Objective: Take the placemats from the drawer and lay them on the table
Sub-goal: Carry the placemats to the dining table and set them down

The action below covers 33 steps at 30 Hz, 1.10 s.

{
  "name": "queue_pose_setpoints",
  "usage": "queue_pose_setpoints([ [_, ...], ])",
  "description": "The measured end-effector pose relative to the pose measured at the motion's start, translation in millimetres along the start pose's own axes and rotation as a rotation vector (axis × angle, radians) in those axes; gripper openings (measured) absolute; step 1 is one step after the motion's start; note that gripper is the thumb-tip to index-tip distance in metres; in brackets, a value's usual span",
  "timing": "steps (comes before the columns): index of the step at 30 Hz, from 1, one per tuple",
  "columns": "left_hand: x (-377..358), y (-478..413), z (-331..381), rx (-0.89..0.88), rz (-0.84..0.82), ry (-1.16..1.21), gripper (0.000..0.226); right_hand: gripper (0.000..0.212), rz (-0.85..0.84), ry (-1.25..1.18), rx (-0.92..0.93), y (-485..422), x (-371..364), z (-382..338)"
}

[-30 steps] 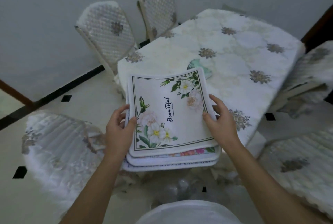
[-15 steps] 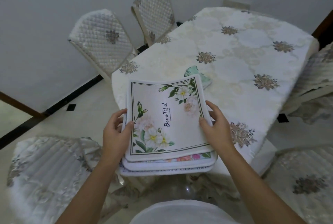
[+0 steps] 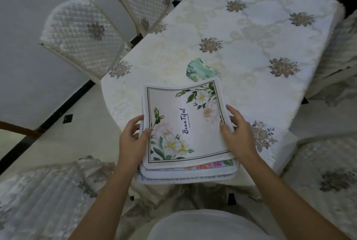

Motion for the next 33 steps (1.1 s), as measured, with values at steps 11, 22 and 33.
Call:
queue_pose_setpoints([
  [11, -119.7, -50.9, 0.7, -0.102, -0.358, -0.180, 0.039, 0.059, 0.270, 0.160, -0.251, 49.7, 55.8, 61.0],
  [22, -199.4, -59.5, 15.5, -0.186, -0.498, -0.283, 0.038, 0.058, 0.438, 0.154, -0.318, 73.4, 96.3, 83.0],
  [33, -272.4, -66.6, 69.5, -0.338, -0.377, -0.391, 0.039, 0.059, 0.420, 0.089, -0.268, 10.8, 154.8, 116.8],
])
Point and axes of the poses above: each hand's wrist, its own y-axis away from the middle knuckle, its own x-axis out of the back of the hand, z = x × y, the point moved 6 cm from there along -y, towards the middle knuckle, and after that the axes turned 13 degrees about x, right-handed, at the moved point
